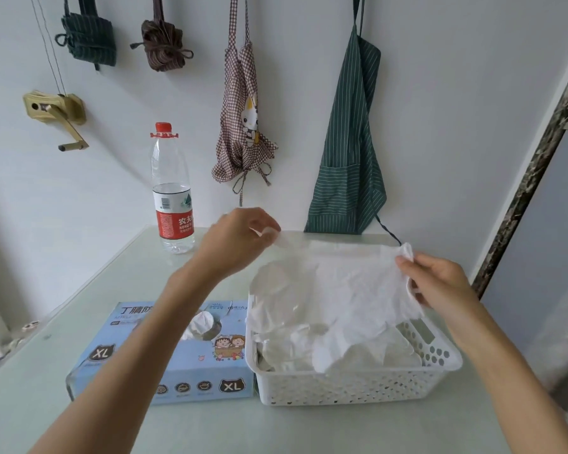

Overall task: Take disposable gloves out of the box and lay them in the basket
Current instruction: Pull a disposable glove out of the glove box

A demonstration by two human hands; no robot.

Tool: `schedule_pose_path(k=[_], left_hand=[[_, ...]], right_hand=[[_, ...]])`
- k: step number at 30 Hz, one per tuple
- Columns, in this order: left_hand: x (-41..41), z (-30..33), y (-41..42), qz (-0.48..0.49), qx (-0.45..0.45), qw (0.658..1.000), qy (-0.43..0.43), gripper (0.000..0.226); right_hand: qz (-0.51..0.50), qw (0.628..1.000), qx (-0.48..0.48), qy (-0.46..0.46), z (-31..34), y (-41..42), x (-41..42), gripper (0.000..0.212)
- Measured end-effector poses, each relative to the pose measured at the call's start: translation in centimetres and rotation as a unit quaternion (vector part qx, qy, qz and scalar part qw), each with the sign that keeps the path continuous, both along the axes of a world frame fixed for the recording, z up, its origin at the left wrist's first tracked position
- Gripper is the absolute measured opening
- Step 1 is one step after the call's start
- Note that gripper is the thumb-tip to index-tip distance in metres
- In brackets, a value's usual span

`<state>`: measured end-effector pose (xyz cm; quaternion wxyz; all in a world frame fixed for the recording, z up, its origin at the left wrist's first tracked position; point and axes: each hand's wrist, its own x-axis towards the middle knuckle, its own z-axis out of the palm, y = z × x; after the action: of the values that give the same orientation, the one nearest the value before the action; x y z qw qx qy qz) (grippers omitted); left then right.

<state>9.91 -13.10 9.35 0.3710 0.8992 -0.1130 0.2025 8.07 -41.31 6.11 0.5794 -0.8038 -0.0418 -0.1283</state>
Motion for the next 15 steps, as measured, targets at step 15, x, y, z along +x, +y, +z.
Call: schedule_pose_path(k=[15], left_hand=[[2.4, -7.6, -3.6, -0.020, 0.228, 0.972, -0.060, 0.026]], right_hand=[[-0.077, 0.877, -0.473, 0.004, -5.4, -0.2, 4.3, 0.055]])
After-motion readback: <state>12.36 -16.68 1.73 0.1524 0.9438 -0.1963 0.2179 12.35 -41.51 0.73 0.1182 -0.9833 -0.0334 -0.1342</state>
